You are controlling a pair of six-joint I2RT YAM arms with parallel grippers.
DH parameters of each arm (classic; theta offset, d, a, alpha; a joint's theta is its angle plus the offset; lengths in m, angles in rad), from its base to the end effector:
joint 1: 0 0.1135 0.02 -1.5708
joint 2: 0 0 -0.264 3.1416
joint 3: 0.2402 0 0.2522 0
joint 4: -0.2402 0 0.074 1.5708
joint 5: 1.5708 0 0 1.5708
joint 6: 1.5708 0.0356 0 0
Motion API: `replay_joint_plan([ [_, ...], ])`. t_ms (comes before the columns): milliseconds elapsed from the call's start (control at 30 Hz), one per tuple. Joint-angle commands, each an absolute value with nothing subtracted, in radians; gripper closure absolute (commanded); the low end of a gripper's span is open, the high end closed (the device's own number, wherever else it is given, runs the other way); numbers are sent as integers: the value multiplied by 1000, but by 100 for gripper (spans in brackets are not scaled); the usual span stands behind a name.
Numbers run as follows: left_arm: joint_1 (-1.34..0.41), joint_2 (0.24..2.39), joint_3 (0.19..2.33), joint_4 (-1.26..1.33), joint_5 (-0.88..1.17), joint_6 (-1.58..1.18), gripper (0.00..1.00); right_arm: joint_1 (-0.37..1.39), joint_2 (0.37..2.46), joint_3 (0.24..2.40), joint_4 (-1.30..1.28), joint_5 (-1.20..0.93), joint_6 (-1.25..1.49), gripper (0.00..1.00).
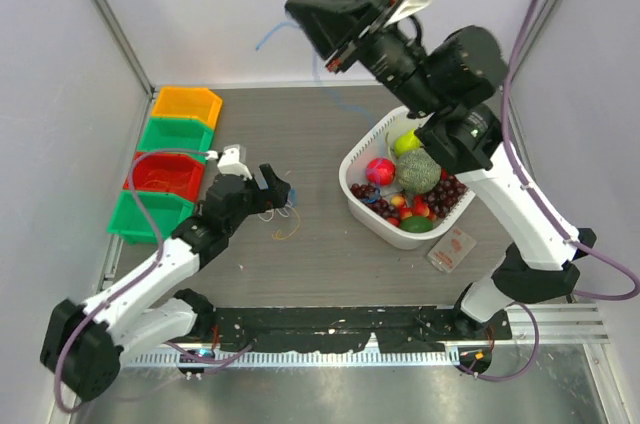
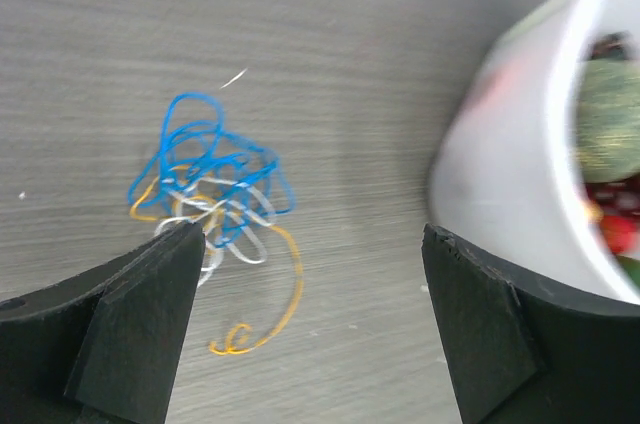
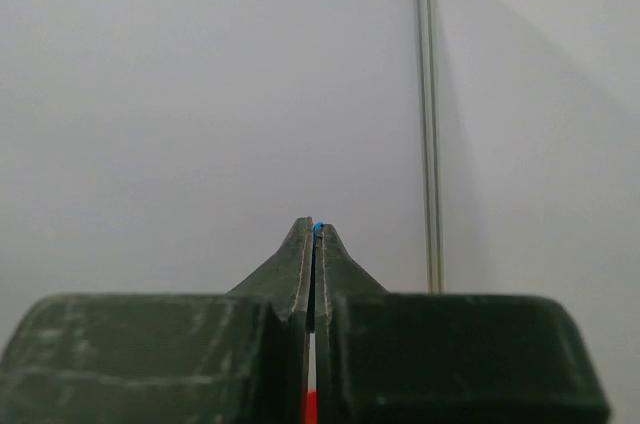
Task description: Untangle the cables
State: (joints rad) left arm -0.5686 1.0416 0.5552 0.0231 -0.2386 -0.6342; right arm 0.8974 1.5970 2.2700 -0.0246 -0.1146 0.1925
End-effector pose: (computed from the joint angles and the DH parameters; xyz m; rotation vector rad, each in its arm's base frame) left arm 0.1970 -0.1159 0.2314 -0.2194 2.0472 -0.5153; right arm 0.1641 0.2122 0.6431 -0.4401 0.8721 1.0599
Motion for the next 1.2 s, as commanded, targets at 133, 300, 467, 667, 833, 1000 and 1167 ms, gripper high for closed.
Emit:
replay_joint_plan([
  [133, -569, 721, 799, -240, -55, -640, 6, 897, 1480, 1904, 32, -60, 136, 99],
  [300, -569, 652, 928, -360, -77, -672, 20, 896, 1460, 1766, 67, -106, 176, 99],
  [467, -569, 618, 1012, -428, -93, -726, 23, 897, 1482, 1750, 25, -139, 205, 99],
  [667, -569, 566, 1019, -462, -189, -674, 20, 896, 1490, 1798, 12, -199, 236, 99],
  [833, -569, 586, 1035, -419, -129, -585, 9, 893, 1491, 1847, -25, -262, 267, 99],
  [1000, -568, 627, 993, -274, 171, -517, 25, 893, 1428, 1809, -26, -304, 302, 99],
  [1167, -569, 632, 902, -53, 331, -534, 12, 893, 1396, 1781, 29, -380, 376, 99],
])
